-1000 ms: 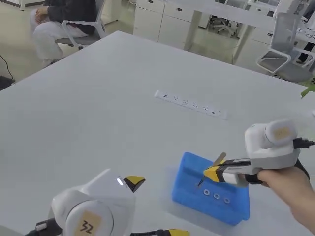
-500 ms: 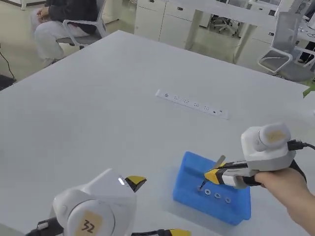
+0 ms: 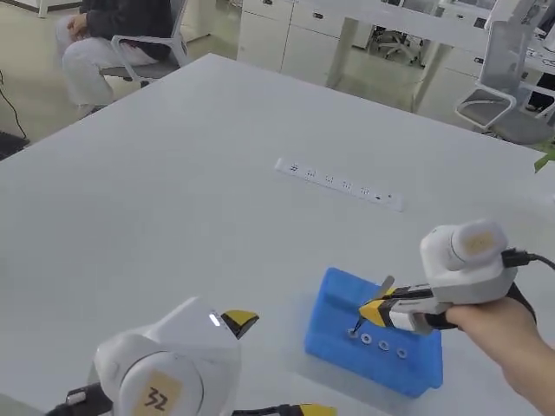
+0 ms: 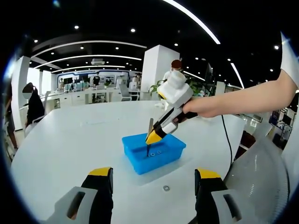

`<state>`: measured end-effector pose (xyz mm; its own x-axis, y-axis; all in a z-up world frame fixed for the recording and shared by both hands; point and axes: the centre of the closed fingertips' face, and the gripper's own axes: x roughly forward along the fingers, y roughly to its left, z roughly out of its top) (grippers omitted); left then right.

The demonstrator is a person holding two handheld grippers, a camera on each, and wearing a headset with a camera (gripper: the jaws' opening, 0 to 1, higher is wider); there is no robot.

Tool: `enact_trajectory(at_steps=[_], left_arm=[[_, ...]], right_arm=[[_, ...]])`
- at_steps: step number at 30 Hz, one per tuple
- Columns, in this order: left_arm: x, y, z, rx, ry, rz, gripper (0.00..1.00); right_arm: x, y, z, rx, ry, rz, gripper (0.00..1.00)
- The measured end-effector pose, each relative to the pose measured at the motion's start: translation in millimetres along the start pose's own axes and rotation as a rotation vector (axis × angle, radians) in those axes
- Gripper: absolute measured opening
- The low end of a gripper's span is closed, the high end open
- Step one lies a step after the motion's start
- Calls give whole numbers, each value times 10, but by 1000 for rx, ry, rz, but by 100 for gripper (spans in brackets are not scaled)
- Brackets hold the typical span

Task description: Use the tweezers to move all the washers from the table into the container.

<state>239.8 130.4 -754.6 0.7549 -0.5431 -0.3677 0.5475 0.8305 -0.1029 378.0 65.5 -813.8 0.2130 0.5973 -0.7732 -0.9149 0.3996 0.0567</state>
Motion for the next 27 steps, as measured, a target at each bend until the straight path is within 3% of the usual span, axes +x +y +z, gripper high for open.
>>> enact_trajectory(at_steps=[13,27], left_arm=[[3,-3,2,0,0,-2,71],[11,-21,0,6,2,-9,71]], right_arm=[[-139,26,53,-14,-40,-11,4],[-529,434,286,-80,-125,20,4]])
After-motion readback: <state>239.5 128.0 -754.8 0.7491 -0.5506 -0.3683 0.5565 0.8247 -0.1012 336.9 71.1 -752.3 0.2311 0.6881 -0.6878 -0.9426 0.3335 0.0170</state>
